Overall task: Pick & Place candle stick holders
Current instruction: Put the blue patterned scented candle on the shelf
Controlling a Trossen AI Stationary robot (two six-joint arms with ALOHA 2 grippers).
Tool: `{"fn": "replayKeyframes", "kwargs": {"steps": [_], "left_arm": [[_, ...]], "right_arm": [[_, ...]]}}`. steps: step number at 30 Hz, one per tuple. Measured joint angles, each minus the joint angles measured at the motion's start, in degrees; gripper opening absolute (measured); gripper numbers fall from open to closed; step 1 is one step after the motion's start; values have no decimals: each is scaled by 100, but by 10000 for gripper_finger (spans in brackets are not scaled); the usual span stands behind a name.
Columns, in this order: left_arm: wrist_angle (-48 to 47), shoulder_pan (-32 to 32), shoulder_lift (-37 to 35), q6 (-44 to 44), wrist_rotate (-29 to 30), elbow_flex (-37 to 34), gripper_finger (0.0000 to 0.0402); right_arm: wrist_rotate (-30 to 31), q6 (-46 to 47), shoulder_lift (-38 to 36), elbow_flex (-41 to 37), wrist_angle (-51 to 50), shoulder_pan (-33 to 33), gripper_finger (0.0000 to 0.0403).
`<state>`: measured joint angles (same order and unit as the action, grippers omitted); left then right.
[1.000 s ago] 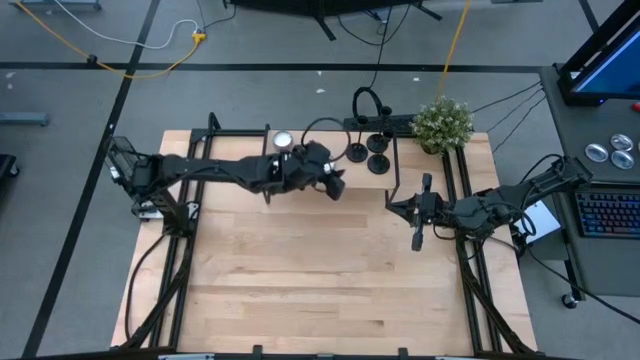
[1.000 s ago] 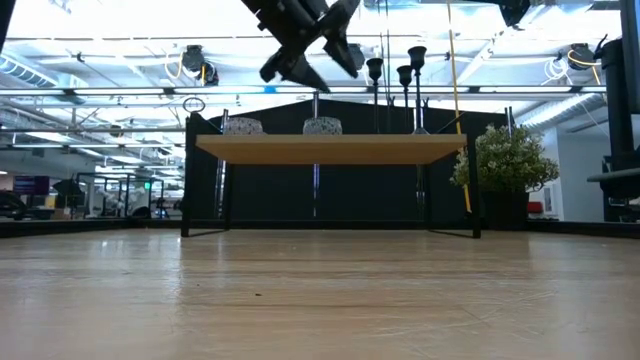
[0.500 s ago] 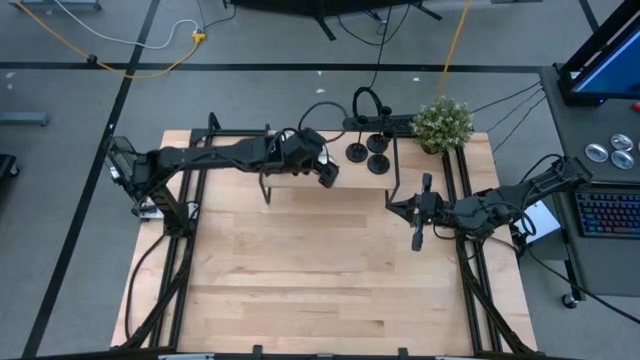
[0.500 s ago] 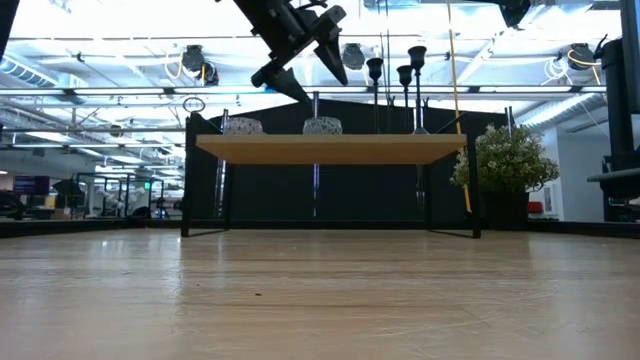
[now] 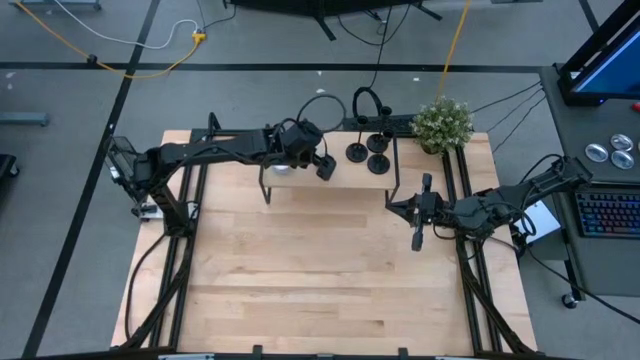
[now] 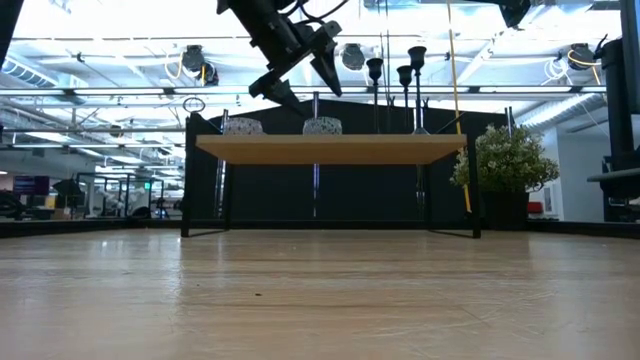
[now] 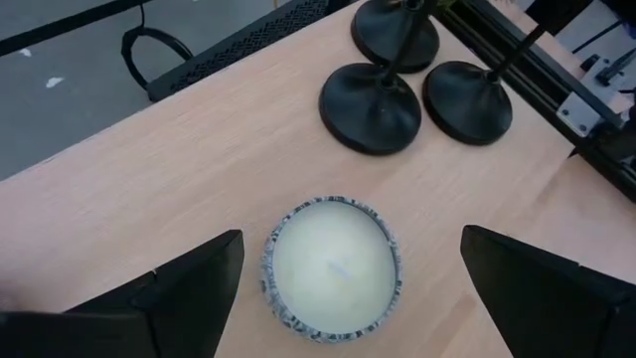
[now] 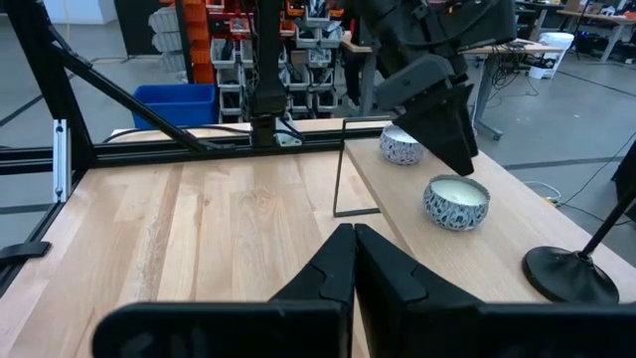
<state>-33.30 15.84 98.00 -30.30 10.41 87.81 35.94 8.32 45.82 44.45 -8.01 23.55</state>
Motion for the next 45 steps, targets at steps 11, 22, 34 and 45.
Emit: {"fn": "replayKeyframes", "kwargs": {"steps": [11,22,34,45], "left_arm": [[7,25,0,155,-246,0,383],[58,50,0,861,-648,0,397],[96,48,0,1157,-580,0,399],[490,50,4,259,-558,-2,397]], "right_arm": [[0,146,0,0,0,0,0],[1,130,0,0,0,0,0],[22,132,0,0,0,0,0],[24,146,-2,0,0,-39,0]]}}
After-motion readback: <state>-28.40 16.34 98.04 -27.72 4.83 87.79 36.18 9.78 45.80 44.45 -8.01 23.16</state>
